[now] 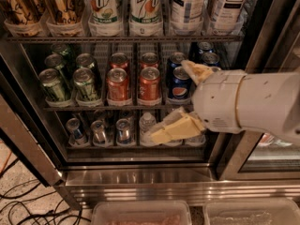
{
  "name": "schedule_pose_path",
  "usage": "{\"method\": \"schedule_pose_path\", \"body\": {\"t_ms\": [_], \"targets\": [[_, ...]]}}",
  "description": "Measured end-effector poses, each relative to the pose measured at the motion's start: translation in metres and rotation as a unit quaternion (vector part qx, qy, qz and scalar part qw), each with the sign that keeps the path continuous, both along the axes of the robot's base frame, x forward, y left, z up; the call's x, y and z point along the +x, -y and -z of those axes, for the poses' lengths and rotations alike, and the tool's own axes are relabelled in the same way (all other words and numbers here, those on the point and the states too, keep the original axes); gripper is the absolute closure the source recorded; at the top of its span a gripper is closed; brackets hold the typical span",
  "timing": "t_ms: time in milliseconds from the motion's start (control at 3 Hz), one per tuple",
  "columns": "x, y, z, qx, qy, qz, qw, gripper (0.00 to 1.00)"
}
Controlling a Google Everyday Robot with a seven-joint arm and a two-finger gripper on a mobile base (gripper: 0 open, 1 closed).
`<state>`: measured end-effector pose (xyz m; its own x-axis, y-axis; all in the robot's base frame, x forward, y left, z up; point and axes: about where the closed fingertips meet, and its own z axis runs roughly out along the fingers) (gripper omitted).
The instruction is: Pick 7up can from top shelf of fridge
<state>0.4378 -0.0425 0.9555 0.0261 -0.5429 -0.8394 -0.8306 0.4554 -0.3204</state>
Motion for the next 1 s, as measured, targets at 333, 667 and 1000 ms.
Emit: {"method": "schedule_pose_path", "body": {"t_ms": [333,667,1000], "targets": [[-0.0043,-0.0236,-0.0210,0.021,0.033,-0.014,0.9991,0.00],[-0.0047,-0.0243,-0.0211,0.021,0.033,-0.015,0.9991,0.00],[-0.0003,-0.0302,-0.0223,0.028,0.044,-0.011,0.9986,0.00]]}}
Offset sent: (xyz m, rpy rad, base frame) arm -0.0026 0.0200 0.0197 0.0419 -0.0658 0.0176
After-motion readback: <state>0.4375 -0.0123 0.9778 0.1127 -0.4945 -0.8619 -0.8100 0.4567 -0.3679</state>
